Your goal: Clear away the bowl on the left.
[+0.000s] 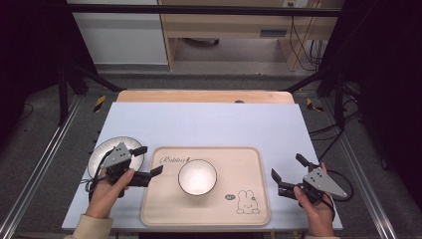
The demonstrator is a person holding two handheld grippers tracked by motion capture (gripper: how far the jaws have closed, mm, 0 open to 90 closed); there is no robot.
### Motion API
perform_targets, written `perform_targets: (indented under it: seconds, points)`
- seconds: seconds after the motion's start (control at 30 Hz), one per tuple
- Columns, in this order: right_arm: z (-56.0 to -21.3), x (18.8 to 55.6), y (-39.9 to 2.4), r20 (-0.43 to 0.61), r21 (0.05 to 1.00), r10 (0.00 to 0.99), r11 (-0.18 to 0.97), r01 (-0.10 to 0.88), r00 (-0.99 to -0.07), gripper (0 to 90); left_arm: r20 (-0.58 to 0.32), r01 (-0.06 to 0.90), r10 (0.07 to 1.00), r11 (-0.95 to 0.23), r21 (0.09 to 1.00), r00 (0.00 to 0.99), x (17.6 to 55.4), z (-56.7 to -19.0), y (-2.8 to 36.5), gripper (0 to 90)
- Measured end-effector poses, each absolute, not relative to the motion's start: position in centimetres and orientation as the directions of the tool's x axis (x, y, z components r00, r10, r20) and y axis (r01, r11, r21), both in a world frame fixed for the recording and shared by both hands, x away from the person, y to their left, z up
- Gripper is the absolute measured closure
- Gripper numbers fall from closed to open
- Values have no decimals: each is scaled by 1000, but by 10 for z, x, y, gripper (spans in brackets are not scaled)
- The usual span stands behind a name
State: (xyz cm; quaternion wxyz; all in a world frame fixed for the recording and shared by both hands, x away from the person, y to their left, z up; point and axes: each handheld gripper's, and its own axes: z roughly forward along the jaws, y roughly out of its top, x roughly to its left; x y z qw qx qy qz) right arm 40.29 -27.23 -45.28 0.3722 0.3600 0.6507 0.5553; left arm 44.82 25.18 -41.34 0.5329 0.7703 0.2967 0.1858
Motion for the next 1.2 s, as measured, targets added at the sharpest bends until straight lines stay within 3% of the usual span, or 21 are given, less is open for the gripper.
perform_targets:
  seconds: [0.63,1.2]
  points:
    - [-453,403,-272,-87,991,882,126,53,-464,33,-26,236,707,-201,951,707,438,-425,293,91]
    - [-453,403,-271,-85,990,881,126,57,-466,33,-56,237,728,-149,960,684,435,-431,304,91]
